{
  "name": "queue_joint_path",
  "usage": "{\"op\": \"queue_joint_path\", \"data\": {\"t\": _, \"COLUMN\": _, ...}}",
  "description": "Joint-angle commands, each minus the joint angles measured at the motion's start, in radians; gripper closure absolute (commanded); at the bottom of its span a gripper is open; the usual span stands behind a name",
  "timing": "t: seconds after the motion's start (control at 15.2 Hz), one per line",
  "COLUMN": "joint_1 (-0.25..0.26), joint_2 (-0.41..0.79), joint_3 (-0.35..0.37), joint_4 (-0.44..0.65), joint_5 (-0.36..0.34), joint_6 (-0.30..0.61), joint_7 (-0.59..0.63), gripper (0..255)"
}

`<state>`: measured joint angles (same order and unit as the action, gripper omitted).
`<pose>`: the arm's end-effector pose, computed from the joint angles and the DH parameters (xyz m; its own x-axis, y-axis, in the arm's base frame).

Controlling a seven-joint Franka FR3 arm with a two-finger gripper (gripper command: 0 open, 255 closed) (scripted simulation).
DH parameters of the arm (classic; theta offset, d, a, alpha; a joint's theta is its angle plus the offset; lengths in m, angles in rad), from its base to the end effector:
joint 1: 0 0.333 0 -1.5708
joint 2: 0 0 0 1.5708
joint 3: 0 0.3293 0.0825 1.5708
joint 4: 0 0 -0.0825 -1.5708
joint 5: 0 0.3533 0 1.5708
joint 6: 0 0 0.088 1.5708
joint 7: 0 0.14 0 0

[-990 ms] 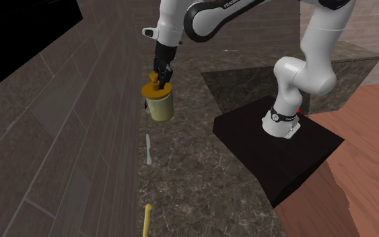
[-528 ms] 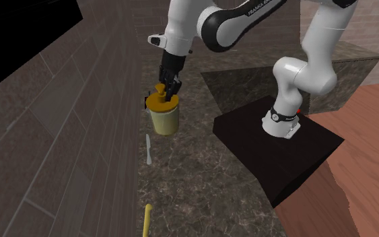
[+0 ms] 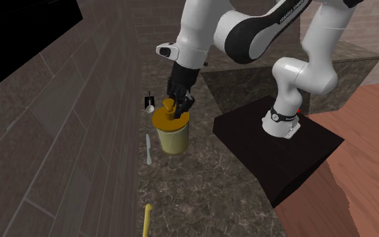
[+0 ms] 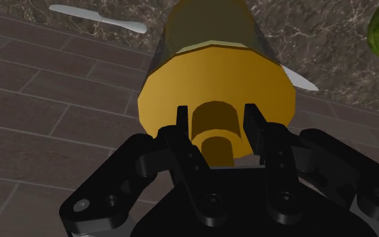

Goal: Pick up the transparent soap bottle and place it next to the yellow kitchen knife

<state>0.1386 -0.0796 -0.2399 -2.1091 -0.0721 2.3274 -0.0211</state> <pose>0.5317 -0.0594 0.4761 0.9566 -0.0312 0.2896 -0.0482 -0.9975 0.0518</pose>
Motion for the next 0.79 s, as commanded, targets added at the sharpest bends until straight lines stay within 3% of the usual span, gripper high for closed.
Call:
{"op": "queue_joint_path", "data": {"t": 0.0, "joint_1": 0.019, "joint_2": 0.008, "joint_3": 0.026, "joint_4": 0.006, "joint_5": -0.013, "joint_6": 0.001, "joint_7": 0.055, "gripper": 255}}
{"op": "queue_joint_path", "data": {"t": 0.33, "joint_1": 0.069, "joint_2": 0.037, "joint_3": 0.087, "joint_4": 0.041, "joint_5": -0.044, "joint_6": -0.016, "joint_7": 0.184, "gripper": 255}}
{"op": "queue_joint_path", "data": {"t": 0.73, "joint_1": 0.068, "joint_2": 0.064, "joint_3": 0.085, "joint_4": -0.010, "joint_5": -0.047, "joint_6": 0.063, "joint_7": 0.190, "gripper": 255}}
